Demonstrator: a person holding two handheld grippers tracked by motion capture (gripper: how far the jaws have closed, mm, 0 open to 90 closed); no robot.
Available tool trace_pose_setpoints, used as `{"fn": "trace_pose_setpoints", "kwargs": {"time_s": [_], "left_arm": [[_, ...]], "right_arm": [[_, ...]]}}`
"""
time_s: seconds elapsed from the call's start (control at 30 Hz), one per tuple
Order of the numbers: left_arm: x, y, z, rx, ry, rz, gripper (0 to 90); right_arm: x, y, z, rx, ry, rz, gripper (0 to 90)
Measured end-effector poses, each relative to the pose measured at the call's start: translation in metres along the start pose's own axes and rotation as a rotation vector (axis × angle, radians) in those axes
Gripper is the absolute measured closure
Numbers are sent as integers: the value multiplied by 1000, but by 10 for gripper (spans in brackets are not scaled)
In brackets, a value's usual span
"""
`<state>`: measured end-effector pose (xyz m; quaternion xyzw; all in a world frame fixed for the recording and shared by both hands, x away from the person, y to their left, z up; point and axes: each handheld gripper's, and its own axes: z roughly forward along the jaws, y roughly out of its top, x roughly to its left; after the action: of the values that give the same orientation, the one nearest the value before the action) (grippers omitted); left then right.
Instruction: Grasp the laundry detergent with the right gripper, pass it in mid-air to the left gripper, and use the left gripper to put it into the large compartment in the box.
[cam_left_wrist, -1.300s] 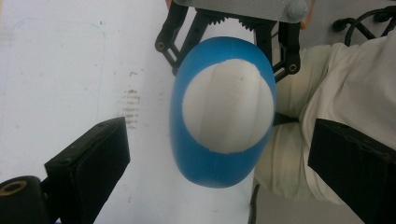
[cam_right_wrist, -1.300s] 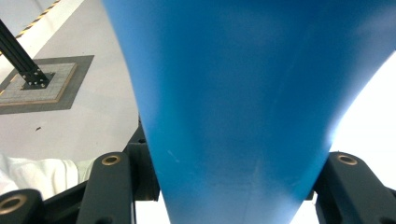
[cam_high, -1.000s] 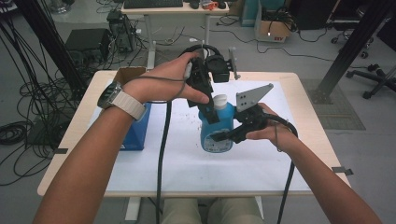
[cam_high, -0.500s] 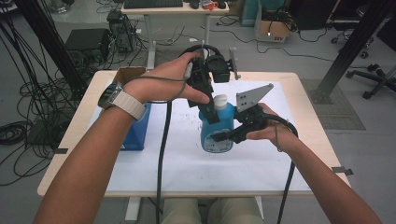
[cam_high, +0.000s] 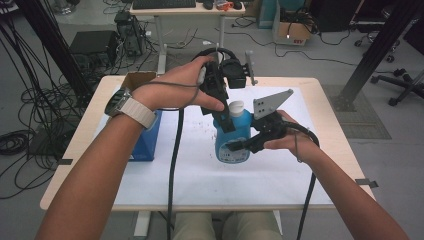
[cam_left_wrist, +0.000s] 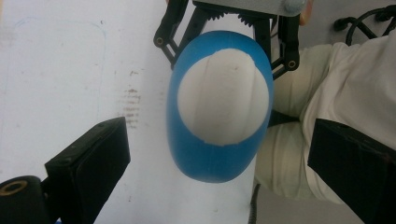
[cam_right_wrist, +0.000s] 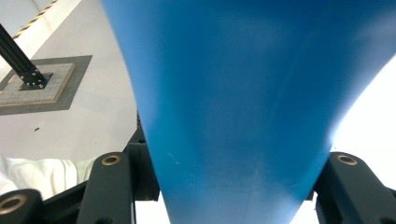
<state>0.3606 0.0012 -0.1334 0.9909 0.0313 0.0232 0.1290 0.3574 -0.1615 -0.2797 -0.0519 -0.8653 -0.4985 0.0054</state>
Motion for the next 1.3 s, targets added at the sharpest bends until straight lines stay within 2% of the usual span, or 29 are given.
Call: {"fn": "trace_pose_setpoints", "kwargs": {"time_s": [0.2,0.3,0.53,0.63,1.3], "left_arm": [[0,0,0,4,-3,-3,59],[0,-1,2,-25,-1,-8,60],[-1,-1,2,-27,0,-7,59],[0,0,0,0,-1,-1,59],[-1,1,0,3,-1,-1,60]], "right_arm": [[0,0,0,3,0,-1,434],[0,0,0,3,0,0,434],[0,0,0,3,1,4,434],[0,0,0,4,1,6,434],[-1,-1,-1,6,-3,3,433]]}}
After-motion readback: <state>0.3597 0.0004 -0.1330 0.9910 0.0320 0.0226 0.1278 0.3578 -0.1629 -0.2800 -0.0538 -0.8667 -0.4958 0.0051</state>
